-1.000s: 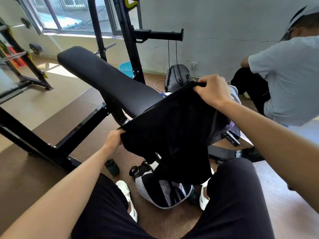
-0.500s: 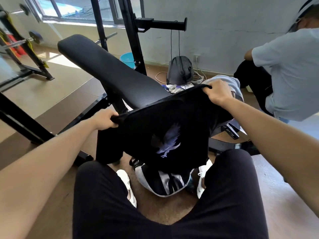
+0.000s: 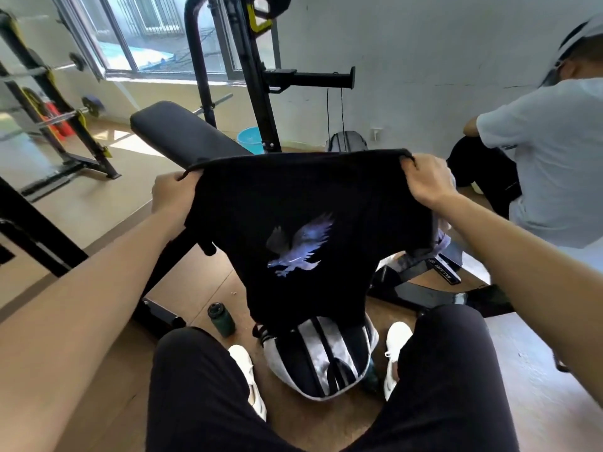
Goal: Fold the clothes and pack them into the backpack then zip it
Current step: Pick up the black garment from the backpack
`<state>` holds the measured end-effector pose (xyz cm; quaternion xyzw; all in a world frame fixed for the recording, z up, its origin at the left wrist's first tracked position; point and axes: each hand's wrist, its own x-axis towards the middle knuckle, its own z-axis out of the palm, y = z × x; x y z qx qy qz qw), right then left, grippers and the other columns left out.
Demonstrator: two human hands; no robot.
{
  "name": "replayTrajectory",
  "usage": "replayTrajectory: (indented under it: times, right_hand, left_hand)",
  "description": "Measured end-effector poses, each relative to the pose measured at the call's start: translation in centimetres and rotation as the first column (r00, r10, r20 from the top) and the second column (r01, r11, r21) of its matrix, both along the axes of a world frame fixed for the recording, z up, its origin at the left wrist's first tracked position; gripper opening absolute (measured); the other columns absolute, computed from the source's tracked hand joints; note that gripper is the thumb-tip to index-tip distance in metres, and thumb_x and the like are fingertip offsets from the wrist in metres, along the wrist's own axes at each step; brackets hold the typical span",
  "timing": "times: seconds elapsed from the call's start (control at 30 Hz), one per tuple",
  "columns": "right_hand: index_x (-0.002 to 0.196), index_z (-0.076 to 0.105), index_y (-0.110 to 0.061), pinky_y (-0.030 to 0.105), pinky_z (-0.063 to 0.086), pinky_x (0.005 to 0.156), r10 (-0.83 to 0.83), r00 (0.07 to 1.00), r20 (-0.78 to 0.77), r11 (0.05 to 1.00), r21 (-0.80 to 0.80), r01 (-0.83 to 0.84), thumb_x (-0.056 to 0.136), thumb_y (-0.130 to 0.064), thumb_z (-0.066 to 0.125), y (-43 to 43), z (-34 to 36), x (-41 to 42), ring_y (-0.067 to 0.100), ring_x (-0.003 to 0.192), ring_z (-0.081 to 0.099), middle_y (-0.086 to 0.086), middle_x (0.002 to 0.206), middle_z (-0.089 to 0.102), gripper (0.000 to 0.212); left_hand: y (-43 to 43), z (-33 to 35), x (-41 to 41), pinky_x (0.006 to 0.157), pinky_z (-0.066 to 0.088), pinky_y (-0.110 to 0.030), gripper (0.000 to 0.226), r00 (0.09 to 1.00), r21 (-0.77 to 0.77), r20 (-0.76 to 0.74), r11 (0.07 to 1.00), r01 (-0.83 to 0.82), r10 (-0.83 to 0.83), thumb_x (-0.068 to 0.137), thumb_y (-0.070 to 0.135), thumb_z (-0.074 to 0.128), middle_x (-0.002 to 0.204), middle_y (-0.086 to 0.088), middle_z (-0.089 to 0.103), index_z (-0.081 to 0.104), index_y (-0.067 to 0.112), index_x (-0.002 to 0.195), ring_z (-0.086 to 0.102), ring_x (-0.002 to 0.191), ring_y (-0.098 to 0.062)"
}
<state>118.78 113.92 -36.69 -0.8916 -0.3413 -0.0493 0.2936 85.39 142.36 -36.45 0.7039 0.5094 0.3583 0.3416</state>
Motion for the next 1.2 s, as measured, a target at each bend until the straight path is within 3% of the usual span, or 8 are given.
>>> replayTrajectory:
  times: [0.13, 0.3, 0.5, 0.6, 0.7, 0.93, 1.03, 1.2]
  right_hand:
    - [0.109, 0.069, 0.002, 0.044, 0.046, 0.09, 0.12, 0.99, -0.071, 0.981, -0.145, -0.129, 0.107, -0.025, 0.04, -0.2, -1.2, 0.5, 0.044, 0.11, 0.061, 0.028, 0.116, 0.068, 0.039]
    - [0.105, 0.077, -0.006, 0.035, 0.046, 0.086, 0.126, 0.985, -0.116, 0.991, -0.029, -0.131, 0.098, -0.009, 0.06, -1.1, -2.1, 0.7, 0.034, 0.105, 0.065, 0.014, 0.105, 0.074, 0.019]
    - [0.097, 0.068, 0.0, 0.035, 0.046, 0.076, 0.009, 0.96, -0.28, 0.991, 0.133, 0.03, 0.1, -0.008, 0.043, -0.1, -3.0, 1.1, 0.033, 0.085, 0.059, 0.015, 0.087, 0.062, 0.026]
    - [0.086, 0.056, -0.006, 0.03, 0.03, 0.073, 0.099, 0.958, -0.269, 0.995, 0.056, -0.087, 0.103, -0.009, 0.039, 0.3, -3.2, 0.1, 0.028, 0.089, 0.053, 0.01, 0.084, 0.056, 0.024]
    - [0.086, 0.061, -0.006, 0.04, 0.04, 0.079, 0.273, 0.922, -0.274, 0.953, -0.054, -0.298, 0.096, -0.018, 0.053, -0.1, -2.9, -0.9, 0.029, 0.093, 0.058, 0.012, 0.092, 0.065, 0.017]
    - [0.076, 0.058, -0.016, 0.033, 0.038, 0.07, 0.332, 0.943, -0.005, 0.887, -0.338, -0.314, 0.087, -0.017, 0.066, 0.1, -3.3, -0.3, 0.034, 0.086, 0.062, 0.009, 0.079, 0.063, 0.014]
    - [0.078, 0.062, -0.008, 0.032, 0.042, 0.059, 0.183, 0.963, -0.197, 0.94, -0.251, -0.23, 0.093, -0.008, 0.057, 0.7, -3.9, -0.6, 0.035, 0.071, 0.066, 0.017, 0.078, 0.062, 0.016]
    - [0.104, 0.057, -0.002, 0.023, 0.056, 0.044, 0.133, 0.376, -0.917, 0.986, 0.159, 0.04, 0.109, -0.008, 0.03, 1.3, -4.0, -2.5, 0.025, 0.054, 0.073, 0.021, 0.093, 0.068, 0.029]
  left_hand:
    - [-1.5, 1.8, -0.6, 0.067, 0.041, -0.03, 0.048, 0.889, -0.041, -0.421, 0.983, 0.179, -0.179, 0.091, 0.062, 0.063, 0.081, -0.003, 0.063, 0.065, 0.016, 0.078, 0.06, 0.082, -0.022]
    - [-0.7, 1.8, -1.8, 0.078, 0.042, -0.038, 0.019, 0.855, -0.146, -0.43, 0.957, 0.251, -0.29, 0.094, 0.033, 0.059, 0.094, -0.007, 0.064, 0.064, 0.014, 0.093, 0.058, 0.088, -0.024]
    - [1.8, 1.0, -2.7, 0.069, 0.037, -0.038, 0.011, 0.799, -0.089, -0.513, 0.945, 0.314, -0.313, 0.091, 0.013, 0.044, 0.095, -0.015, 0.057, 0.055, 0.009, 0.089, 0.05, 0.083, -0.026]
    - [3.2, 0.6, -3.4, 0.078, 0.044, -0.039, 0.016, 0.747, 0.047, -0.625, 0.944, 0.325, -0.227, 0.095, 0.009, 0.053, 0.104, -0.013, 0.064, 0.064, 0.015, 0.105, 0.058, 0.095, -0.031]
    - [3.9, 0.2, -4.4, 0.081, 0.047, -0.042, 0.017, 0.722, 0.218, -0.69, 0.932, 0.289, -0.062, 0.099, 0.017, 0.056, 0.105, -0.015, 0.068, 0.069, 0.015, 0.109, 0.061, 0.097, -0.038]
    - [4.1, -1.6, -5.9, 0.078, 0.056, -0.043, 0.023, 0.86, 0.068, -0.51, 0.998, 0.008, 0.028, 0.1, 0.02, 0.05, 0.096, -0.015, 0.071, 0.071, 0.01, 0.101, 0.066, 0.086, -0.037]
    - [3.4, -2.5, -5.5, 0.045, 0.054, -0.024, 0.02, 0.969, -0.155, -0.245, 0.986, -0.061, 0.021, 0.101, 0.011, 0.052, 0.093, -0.015, 0.066, 0.069, 0.004, 0.108, 0.062, 0.065, -0.031]
    - [1.7, -3.1, -4.4, 0.043, 0.045, -0.014, 0.02, 0.995, -0.555, 0.071, 0.832, -0.02, 0.071, 0.11, 0.016, 0.041, 0.056, -0.005, 0.065, 0.057, 0.014, 0.097, 0.06, 0.041, -0.01]
